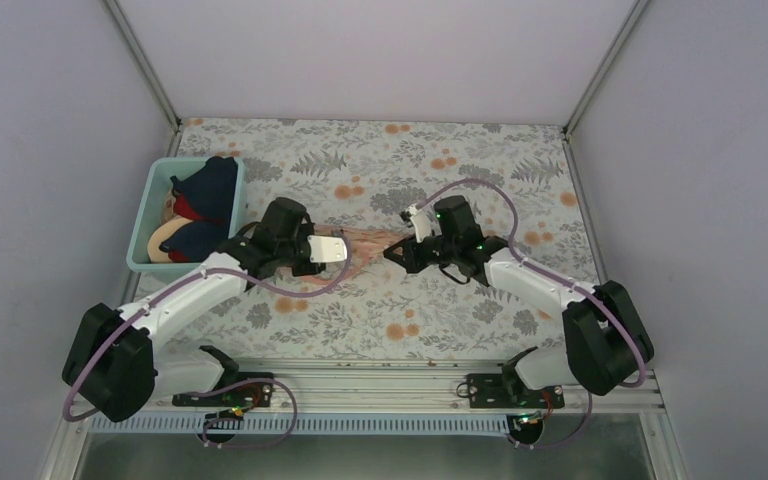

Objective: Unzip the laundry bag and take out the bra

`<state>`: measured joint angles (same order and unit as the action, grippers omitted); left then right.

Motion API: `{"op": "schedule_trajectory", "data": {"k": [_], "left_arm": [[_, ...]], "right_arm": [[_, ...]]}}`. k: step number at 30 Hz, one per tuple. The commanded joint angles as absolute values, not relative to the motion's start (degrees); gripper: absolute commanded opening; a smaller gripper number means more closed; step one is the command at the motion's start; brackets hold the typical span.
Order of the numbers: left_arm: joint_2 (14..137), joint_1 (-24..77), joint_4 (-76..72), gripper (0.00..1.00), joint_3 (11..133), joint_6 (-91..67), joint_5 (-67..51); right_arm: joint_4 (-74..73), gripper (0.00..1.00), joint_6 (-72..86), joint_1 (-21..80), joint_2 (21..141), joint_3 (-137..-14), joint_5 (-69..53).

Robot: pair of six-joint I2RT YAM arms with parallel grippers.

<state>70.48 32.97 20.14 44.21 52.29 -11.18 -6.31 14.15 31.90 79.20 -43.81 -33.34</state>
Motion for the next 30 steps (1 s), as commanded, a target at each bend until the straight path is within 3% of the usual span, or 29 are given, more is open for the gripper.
{"op": "schedule_trajectory", "data": {"k": [1, 3, 4, 5, 6, 8, 11, 20, 22, 26, 30], "left_arm": [[69.33, 29.01, 19.41, 0.02, 42.68, 54.30, -9.03], [69.71, 28.04, 18.52, 0.07, 42.25, 54.72, -8.67], [70.04, 27.96, 18.70, 0.28, 42.16, 54.87, -8.47], [70.31, 27.95, 19.61, 0.55, 42.48, 55.02, -8.91], [70.61, 27.95, 20.83, 0.73, 43.44, 54.91, -9.63], [70.44, 27.99, 23.97, 0.88, 45.73, 53.98, -12.78], [69.73, 29.21, 30.06, 1.00, 49.99, 52.95, -20.42], [72.02, 38.48, 30.68, 0.97, 52.05, 49.81, -21.08], [72.60, 39.20, 28.79, 0.85, 51.42, 49.65, -18.06], [72.65, 39.43, 26.73, 0.42, 50.14, 49.77, -15.07], [72.35, 39.42, 26.24, 0.15, 49.47, 49.49, -14.79]], "right_arm": [[-5.58, 0.04, 13.32, 30.78, 78.24, -42.19, -36.02], [-4.29, 0.04, 14.18, 31.29, 79.20, -42.14, -37.34], [-4.11, 0.04, 14.21, 32.12, 79.78, -42.30, -37.51], [-3.92, 0.04, 14.01, 32.96, 80.34, -42.61, -37.54], [-3.57, 0.04, 14.02, 33.90, 80.75, -42.91, -37.61], [-2.10, 0.04, 14.69, 35.47, 81.22, -43.21, -38.06], [-0.05, 0.04, 15.94, 36.79, 81.63, -43.84, -38.87], [0.38, 0.04, 16.94, 41.28, 84.89, -48.77, -38.71], [0.37, 0.04, 17.03, 41.84, 84.96, -49.31, -38.68], [0.04, 0.04, 16.90, 42.10, 84.80, -49.66, -38.51], [0.00, 0.04, 16.73, 42.10, 84.56, -49.75, -38.54]]}}
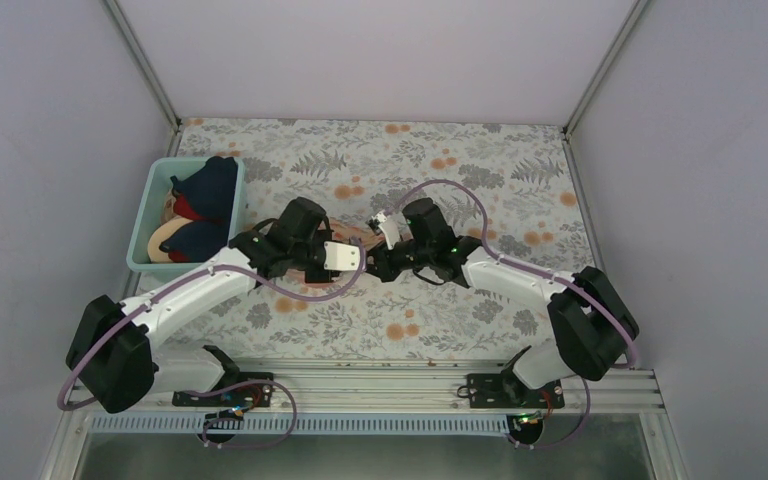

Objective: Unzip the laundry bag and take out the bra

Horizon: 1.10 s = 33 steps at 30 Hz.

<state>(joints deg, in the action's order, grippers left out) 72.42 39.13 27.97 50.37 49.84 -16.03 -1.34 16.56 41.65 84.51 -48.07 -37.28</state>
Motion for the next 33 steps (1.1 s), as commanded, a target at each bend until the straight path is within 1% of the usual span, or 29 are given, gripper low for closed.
{"op": "schedule_trajectory", "data": {"k": [1, 2, 3, 7, 12, 22, 26, 30, 33], "left_arm": [[72.34, 39.43, 26.10, 0.09, 49.41, 49.45, -14.54], [72.26, 39.40, 25.96, 0.03, 49.33, 49.40, -14.17], [72.20, 39.38, 25.96, 0.02, 49.31, 49.40, -13.89], [71.91, 39.37, 26.02, 0.02, 49.31, 49.48, -13.39], [71.17, 39.25, 25.70, 0.02, 48.50, 50.07, -11.66], [69.97, 38.54, 25.54, 0.02, 46.79, 50.88, -9.81], [69.31, 37.88, 25.54, 0.02, 46.38, 51.26, -8.77], [68.97, 35.52, 23.65, 0.02, 44.93, 52.91, -6.41], [69.48, 31.88, 20.89, 0.03, 43.38, 54.51, -5.17]], "right_arm": [[-0.07, 0.04, 16.64, 42.14, 84.41, -49.70, -38.48], [-0.21, 0.04, 16.56, 42.11, 84.30, -49.70, -38.32], [-0.53, 0.04, 16.44, 42.10, 84.11, -49.74, -37.94], [-2.67, 0.04, 15.26, 41.50, 83.63, -49.72, -35.41], [-4.83, 0.04, 14.34, 38.00, 82.94, -47.66, -33.94], [-6.70, 0.04, 12.70, 30.75, 79.33, -43.61, -34.64], [-6.94, 0.04, 12.07, 29.43, 78.99, -43.09, -35.74], [-6.16, 0.04, 12.15, 29.35, 79.92, -42.89, -38.12], [-5.08, 0.04, 13.35, 30.31, 81.37, -42.85, -39.03]]}}
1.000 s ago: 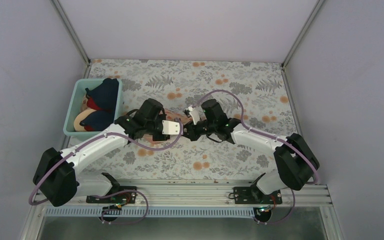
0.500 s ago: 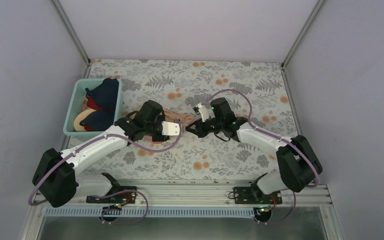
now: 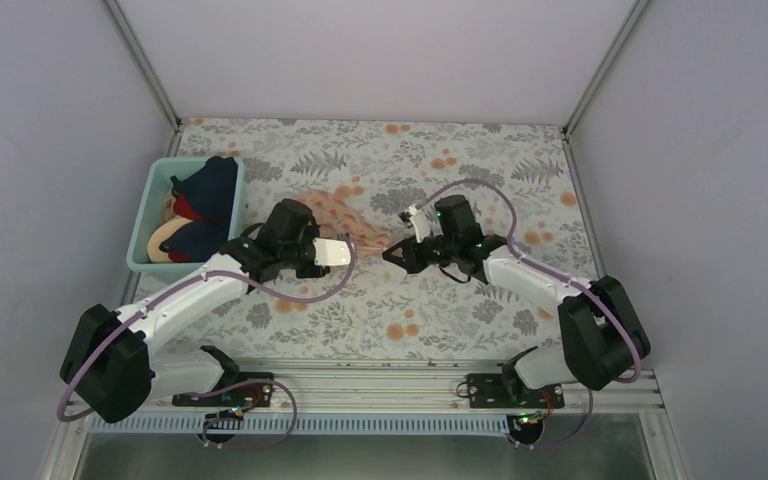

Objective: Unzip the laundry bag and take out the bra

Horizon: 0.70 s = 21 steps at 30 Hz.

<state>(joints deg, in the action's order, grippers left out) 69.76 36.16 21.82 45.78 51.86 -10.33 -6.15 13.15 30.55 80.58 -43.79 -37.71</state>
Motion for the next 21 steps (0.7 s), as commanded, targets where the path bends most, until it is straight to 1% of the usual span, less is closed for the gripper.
{"op": "schedule_trajectory", "data": {"k": [1, 2, 3, 4, 5, 6, 7, 9, 13, 18, 20, 21], "left_arm": [[69.78, 30.76, 20.11, 0.11, 42.93, 54.96, -4.88], [70.03, 29.89, 19.64, 0.32, 42.64, 55.35, -4.50], [70.20, 29.39, 19.43, 0.55, 42.43, 55.71, -4.10], [70.30, 29.16, 19.72, 0.71, 42.42, 55.89, -3.90], [70.17, 29.10, 20.57, 0.82, 42.63, 56.01, -4.24], [69.89, 29.09, 22.07, 0.89, 43.33, 56.07, -5.16], [69.73, 29.17, 24.36, 0.94, 44.24, 56.07, -6.95], [69.25, 29.85, 28.80, 0.98, 46.34, 56.09, -11.05], [68.43, 33.92, 34.54, 1.00, 48.96, 55.68, -12.36], [69.15, 37.18, 31.83, 0.99, 49.41, 52.26, -13.25], [69.66, 37.50, 30.00, 0.97, 49.12, 51.91, -12.83], [69.93, 37.67, 29.29, 0.94, 49.04, 51.75, -12.69]], "right_arm": [[-4.38, 0.04, 13.94, 31.09, 81.83, -42.68, -39.29], [-3.77, 0.04, 14.34, 32.06, 82.21, -42.67, -39.48], [-2.95, 0.04, 14.81, 33.08, 82.60, -42.73, -39.61], [-2.19, 0.04, 15.39, 34.07, 82.98, -42.86, -39.84], [-1.08, 0.04, 16.03, 35.04, 83.19, -42.86, -40.13], [0.13, 0.04, 16.88, 35.88, 83.41, -42.92, -40.51], [1.26, 0.04, 17.59, 36.61, 83.67, -42.99, -40.89], [2.79, 0.04, 18.66, 37.79, 84.35, -43.71, -41.19], [3.43, 0.04, 19.16, 39.86, 86.08, -46.13, -41.31], [2.89, 0.04, 18.98, 41.92, 87.65, -48.76, -41.16], [2.98, 0.04, 19.11, 42.39, 87.72, -49.10, -41.03], [3.02, 0.04, 19.24, 42.55, 87.66, -49.13, -41.04]]}}
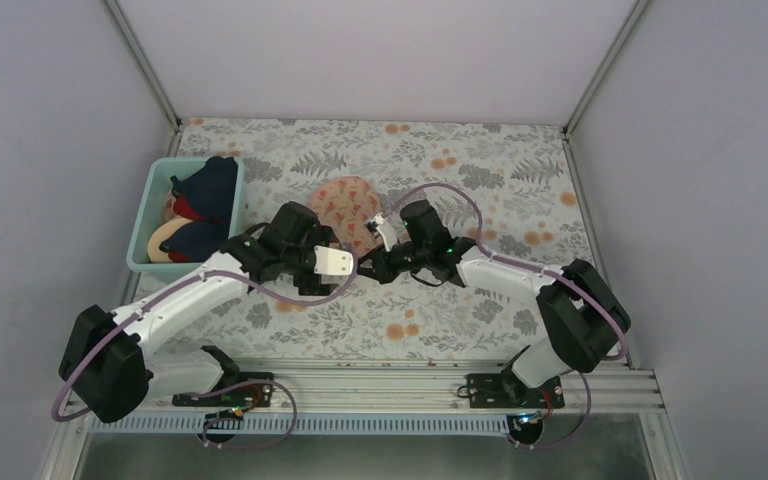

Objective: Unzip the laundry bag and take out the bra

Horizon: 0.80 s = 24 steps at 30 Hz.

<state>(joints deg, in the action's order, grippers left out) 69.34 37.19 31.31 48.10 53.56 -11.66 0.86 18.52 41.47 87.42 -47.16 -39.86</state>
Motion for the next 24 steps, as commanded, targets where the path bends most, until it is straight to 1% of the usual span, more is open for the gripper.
{"op": "schedule_trajectory", "data": {"k": [1, 6, 9, 11, 14, 18, 24], "left_arm": [[70.16, 37.70, 28.67, 0.88, 49.05, 51.62, -12.68], [70.65, 38.05, 27.18, 0.49, 49.22, 50.54, -13.93], [70.58, 38.05, 27.07, 0.28, 49.17, 50.10, -14.41], [70.49, 38.06, 27.09, 0.17, 48.97, 49.99, -14.35], [70.16, 38.06, 27.15, 0.03, 48.74, 50.01, -13.89], [69.77, 38.06, 27.10, 0.02, 48.48, 50.34, -13.00], [69.09, 37.89, 26.66, 0.02, 47.00, 51.47, -10.95]], "right_arm": [[3.15, 0.04, 19.32, 42.61, 87.51, -49.19, -41.04], [2.83, 0.04, 19.17, 42.89, 87.08, -49.47, -40.92], [2.55, 0.04, 19.03, 42.97, 87.04, -49.57, -40.83], [2.44, 0.04, 18.94, 42.93, 86.97, -49.53, -40.71], [2.22, 0.04, 18.64, 42.90, 86.56, -49.36, -40.22], [-0.14, 0.04, 17.28, 42.45, 86.34, -49.26, -37.99], [-1.91, 0.04, 15.81, 39.24, 84.71, -46.76, -37.28]]}}
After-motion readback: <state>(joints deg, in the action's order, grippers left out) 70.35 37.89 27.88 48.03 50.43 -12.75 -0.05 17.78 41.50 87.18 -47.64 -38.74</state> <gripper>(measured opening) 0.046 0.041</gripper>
